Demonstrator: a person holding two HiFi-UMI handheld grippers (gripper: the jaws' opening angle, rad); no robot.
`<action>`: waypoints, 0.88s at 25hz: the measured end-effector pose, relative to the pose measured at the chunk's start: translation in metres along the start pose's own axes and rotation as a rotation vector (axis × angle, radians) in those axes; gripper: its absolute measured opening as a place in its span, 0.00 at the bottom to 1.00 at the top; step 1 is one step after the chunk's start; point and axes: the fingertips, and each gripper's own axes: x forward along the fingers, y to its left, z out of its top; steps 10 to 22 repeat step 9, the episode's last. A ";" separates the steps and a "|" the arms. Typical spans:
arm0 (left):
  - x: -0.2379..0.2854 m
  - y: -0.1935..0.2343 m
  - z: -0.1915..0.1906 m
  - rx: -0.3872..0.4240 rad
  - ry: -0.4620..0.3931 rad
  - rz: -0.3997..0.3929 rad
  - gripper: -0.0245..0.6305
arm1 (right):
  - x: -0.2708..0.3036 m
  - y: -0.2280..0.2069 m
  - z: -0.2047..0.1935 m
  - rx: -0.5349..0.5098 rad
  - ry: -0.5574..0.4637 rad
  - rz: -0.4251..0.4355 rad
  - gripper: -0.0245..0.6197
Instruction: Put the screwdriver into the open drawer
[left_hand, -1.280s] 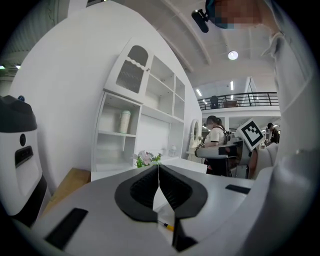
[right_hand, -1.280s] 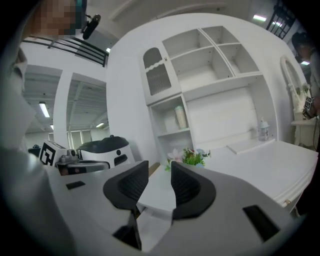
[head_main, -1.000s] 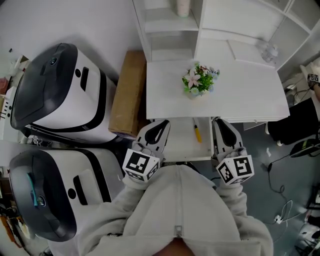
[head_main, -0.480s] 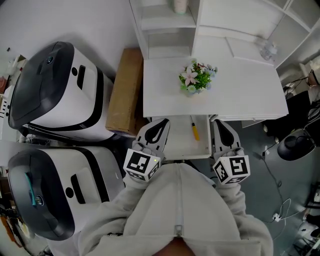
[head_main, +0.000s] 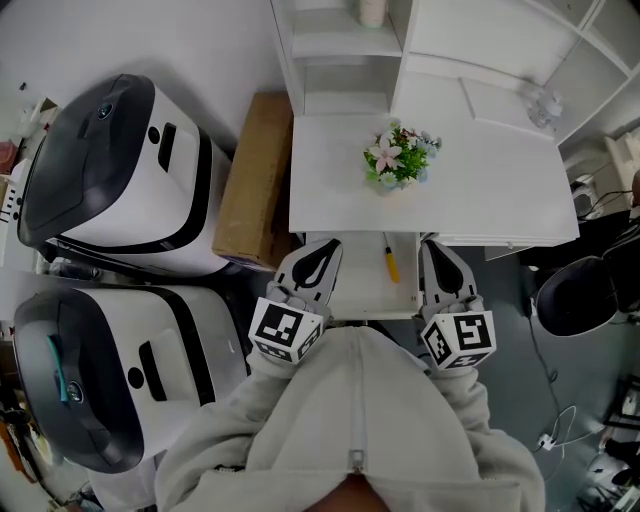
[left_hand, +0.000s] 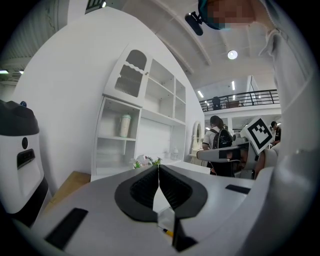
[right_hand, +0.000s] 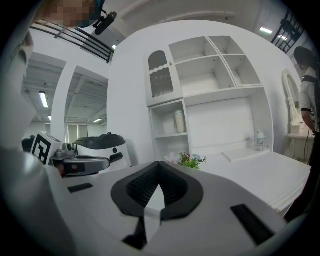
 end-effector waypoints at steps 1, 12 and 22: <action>0.000 0.000 -0.001 -0.001 0.001 -0.001 0.06 | 0.001 0.000 -0.001 -0.001 0.004 0.001 0.09; 0.001 0.002 -0.003 -0.008 0.005 0.005 0.06 | 0.004 0.000 -0.005 -0.002 0.020 0.009 0.09; 0.001 0.002 -0.003 -0.008 0.005 0.005 0.06 | 0.004 0.000 -0.005 -0.002 0.020 0.009 0.09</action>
